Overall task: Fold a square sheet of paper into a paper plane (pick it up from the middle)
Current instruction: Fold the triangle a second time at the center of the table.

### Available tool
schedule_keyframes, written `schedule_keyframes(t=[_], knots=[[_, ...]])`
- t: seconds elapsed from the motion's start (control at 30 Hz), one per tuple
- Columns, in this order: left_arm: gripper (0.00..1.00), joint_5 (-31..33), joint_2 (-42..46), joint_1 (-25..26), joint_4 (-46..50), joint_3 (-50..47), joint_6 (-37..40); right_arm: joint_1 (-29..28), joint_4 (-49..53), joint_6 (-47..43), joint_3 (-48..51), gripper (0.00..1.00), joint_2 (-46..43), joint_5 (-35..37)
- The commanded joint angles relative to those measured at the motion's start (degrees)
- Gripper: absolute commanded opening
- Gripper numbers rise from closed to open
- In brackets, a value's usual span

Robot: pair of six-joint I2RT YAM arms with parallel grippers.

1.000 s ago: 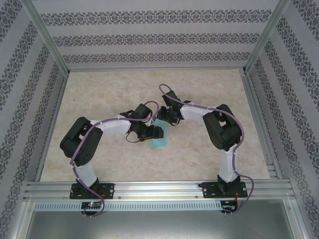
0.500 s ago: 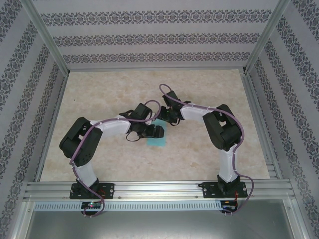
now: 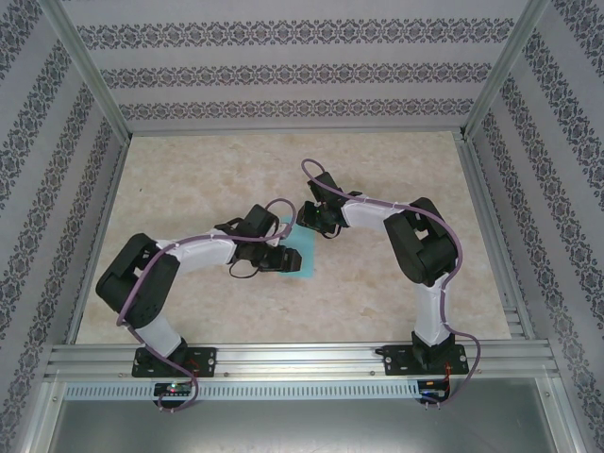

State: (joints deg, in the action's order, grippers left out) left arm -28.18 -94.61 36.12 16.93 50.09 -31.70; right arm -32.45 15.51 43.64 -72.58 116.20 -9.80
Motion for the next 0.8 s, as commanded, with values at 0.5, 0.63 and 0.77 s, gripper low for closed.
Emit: schedule_keyframes(t=[0.5, 0.63, 0.77], knots=[[0.55, -1.83, -3.73, -0.26, -11.19, 4.03, -1.37, 1.08, -0.60, -1.33, 5.46, 0.34, 1.09, -7.51], [0.55, -1.38, -6.00, -0.26, -12.26, 4.12, -1.66, 2.10, -3.80, -2.73, 6.55, 0.34, -1.91, -12.57], [0.52, -0.48, -6.20, -0.21, -12.62, 3.19, -1.62, 2.81, -4.60, -4.44, 6.64, 0.34, -5.27, -15.59]])
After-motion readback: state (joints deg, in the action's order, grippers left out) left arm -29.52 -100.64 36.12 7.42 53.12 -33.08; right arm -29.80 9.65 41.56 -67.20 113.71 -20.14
